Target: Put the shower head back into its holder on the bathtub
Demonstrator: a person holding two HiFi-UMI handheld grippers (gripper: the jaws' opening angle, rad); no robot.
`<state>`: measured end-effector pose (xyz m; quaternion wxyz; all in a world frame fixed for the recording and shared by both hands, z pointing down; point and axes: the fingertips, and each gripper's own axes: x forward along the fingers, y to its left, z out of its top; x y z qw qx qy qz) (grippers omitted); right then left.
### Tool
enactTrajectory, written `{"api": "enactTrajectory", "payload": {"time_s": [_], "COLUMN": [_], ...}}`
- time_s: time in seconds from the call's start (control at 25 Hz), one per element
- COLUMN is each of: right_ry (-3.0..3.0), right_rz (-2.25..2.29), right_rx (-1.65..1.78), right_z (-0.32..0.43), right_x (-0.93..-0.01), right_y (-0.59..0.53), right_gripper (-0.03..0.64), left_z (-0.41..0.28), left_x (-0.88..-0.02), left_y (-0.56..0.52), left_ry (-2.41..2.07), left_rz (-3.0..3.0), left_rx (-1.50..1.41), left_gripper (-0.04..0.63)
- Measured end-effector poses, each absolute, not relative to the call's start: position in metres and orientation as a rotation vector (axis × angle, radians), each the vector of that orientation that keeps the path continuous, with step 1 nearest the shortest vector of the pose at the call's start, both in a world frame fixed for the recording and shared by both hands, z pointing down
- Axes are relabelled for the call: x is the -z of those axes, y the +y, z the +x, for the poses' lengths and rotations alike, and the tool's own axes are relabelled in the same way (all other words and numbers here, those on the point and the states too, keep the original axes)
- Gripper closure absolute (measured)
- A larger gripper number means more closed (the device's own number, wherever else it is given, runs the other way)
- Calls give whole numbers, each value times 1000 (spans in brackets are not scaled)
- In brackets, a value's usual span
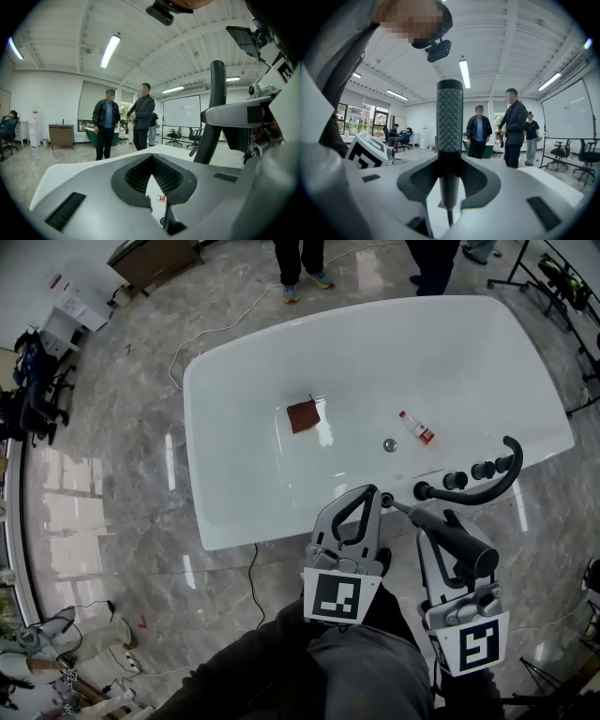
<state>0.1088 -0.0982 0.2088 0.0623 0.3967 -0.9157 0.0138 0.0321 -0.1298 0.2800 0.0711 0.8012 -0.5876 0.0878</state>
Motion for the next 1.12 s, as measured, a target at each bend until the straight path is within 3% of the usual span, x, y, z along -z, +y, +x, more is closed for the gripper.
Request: {"api": "enactTrajectory", "payload": {"time_s": [1.12], "right_ry": [-2533], "right_rz": [1379], "right_rx": [-80], "right_z": [72], "right_x": [-292], "right_y": [-121], "right_gripper": [476], "left_z": [3], "left_x": [-332], "left_y": [-167], "left_ry": [-1550], "left_rz": [2503], "left_rx": [-176], "left_gripper": [592]}}
